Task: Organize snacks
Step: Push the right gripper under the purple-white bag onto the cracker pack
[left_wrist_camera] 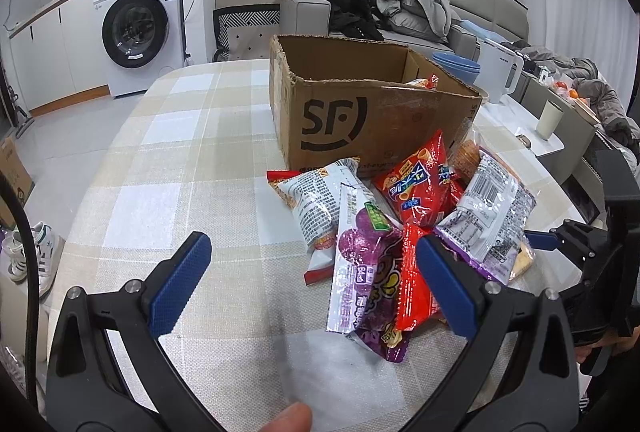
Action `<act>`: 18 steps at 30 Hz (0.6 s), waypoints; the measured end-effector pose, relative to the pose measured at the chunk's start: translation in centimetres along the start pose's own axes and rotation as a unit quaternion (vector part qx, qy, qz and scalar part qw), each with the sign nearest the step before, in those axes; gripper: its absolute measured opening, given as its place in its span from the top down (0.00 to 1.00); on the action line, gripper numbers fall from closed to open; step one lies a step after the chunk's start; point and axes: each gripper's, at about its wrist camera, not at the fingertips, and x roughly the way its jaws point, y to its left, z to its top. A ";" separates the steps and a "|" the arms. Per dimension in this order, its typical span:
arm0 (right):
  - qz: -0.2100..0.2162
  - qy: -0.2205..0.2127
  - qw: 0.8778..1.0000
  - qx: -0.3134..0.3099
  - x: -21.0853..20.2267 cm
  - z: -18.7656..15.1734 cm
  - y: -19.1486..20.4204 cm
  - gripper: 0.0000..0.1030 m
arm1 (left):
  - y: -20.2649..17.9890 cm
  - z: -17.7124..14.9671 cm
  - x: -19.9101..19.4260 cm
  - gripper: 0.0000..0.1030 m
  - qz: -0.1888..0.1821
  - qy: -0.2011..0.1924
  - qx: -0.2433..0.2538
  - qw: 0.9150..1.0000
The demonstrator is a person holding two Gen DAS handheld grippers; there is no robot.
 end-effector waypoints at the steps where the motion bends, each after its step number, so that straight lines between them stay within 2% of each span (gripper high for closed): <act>1: 0.001 -0.001 1.000 -0.002 -0.1 -0.1 0.0 0.22 | 0.0 0.0 0.0 0.01 0.000 0.000 0.000 1.000; 8: 0.013 -0.006 1.000 -0.022 -0.4 -0.3 1.0 0.32 | 0.2 -0.1 0.0 0.01 -0.001 0.000 -0.003 1.000; 11: 0.023 -0.011 0.999 -0.019 -0.8 -0.3 1.0 0.39 | 0.3 -0.1 0.0 0.01 -0.002 -0.001 -0.005 1.000; 18: 0.028 -0.012 0.999 -0.030 -1.5 -0.3 1.3 0.41 | 0.3 -0.2 0.0 0.01 -0.002 0.000 -0.005 1.000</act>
